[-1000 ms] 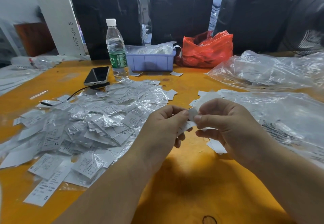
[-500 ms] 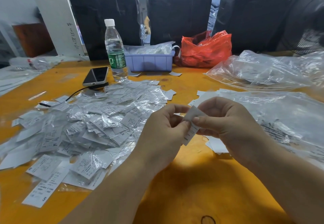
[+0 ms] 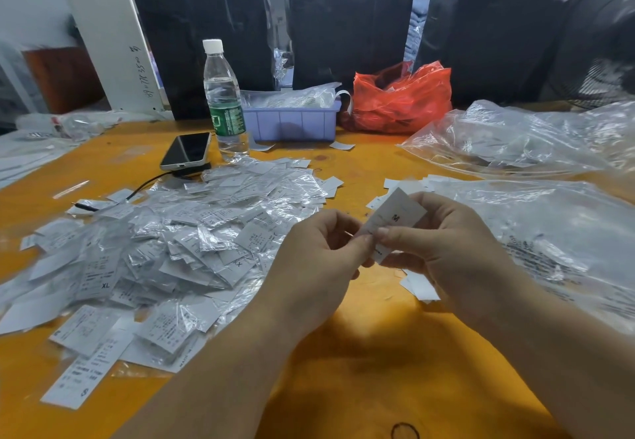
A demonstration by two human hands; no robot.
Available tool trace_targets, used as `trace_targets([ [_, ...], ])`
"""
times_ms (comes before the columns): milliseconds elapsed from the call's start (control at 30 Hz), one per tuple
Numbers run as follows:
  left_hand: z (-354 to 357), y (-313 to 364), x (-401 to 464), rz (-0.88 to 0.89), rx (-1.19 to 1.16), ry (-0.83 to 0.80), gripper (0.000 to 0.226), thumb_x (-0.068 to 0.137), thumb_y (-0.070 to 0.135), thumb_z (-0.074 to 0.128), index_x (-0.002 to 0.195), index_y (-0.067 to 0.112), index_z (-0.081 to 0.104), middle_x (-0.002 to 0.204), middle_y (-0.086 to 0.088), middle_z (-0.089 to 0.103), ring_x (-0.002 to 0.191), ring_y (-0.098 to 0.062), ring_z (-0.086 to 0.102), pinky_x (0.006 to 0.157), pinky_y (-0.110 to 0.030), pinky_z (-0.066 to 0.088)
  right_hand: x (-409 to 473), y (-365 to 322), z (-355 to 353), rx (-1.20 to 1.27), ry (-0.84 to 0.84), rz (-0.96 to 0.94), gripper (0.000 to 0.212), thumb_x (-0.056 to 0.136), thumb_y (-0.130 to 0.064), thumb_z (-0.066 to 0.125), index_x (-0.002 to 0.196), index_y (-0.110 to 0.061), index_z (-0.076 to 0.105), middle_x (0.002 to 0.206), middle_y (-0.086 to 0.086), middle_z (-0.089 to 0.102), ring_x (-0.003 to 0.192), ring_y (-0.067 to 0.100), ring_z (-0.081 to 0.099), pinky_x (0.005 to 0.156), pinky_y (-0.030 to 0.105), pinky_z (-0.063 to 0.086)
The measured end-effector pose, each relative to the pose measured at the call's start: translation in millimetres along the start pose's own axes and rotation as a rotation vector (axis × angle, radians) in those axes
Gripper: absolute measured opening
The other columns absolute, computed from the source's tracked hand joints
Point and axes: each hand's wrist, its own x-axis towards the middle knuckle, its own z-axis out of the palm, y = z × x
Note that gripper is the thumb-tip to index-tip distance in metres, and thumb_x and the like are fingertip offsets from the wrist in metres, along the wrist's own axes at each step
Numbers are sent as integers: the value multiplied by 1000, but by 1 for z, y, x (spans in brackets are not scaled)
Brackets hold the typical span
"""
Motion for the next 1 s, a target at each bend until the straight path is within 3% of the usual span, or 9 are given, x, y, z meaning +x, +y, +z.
trace_targets([
  [133,-3,0,1,1,-48,-5,11,92,22,65,103,25,64,70,8,69,59,-2,58,54,-17,47,2,-1,0,42,-30,47,33,75,1,72,107,0,64,95,23,68,72,25,72,57,25,55],
  [333,-3,0,-1,31,-67,-79,21,94,12,60,112,21,65,79,3,70,67,-7,61,60,-24,50,4,-4,-4,126,-22,85,43,60,-10,75,102,-5,66,84,11,71,74,23,73,60,28,56],
  [500,-5,1,0,27,-81,-54,17,90,22,66,106,25,66,77,-5,71,56,-6,54,56,-18,47,2,-3,-4,124,-72,129,43,57,-12,78,97,-3,67,82,12,73,75,26,73,61,29,58],
  [700,-7,2,2,13,-125,-74,20,83,33,69,102,26,70,65,3,66,55,-9,48,52,-18,43,2,-6,-6,121,-149,162,44,54,-16,80,94,-1,71,78,12,70,72,22,68,59,28,56],
  [800,-8,3,2,-6,-145,-72,8,91,23,65,95,20,71,61,3,62,55,-12,46,51,-18,41,2,-6,-6,109,-168,163,42,56,-15,79,94,0,70,75,9,67,69,19,66,58,27,56],
  [1000,-10,3,6,-81,-113,67,17,95,14,58,82,13,69,53,11,52,49,-6,41,54,-23,35,2,-10,-4,89,-153,148,34,67,-23,74,97,-7,72,81,11,69,68,19,64,59,28,55],
])
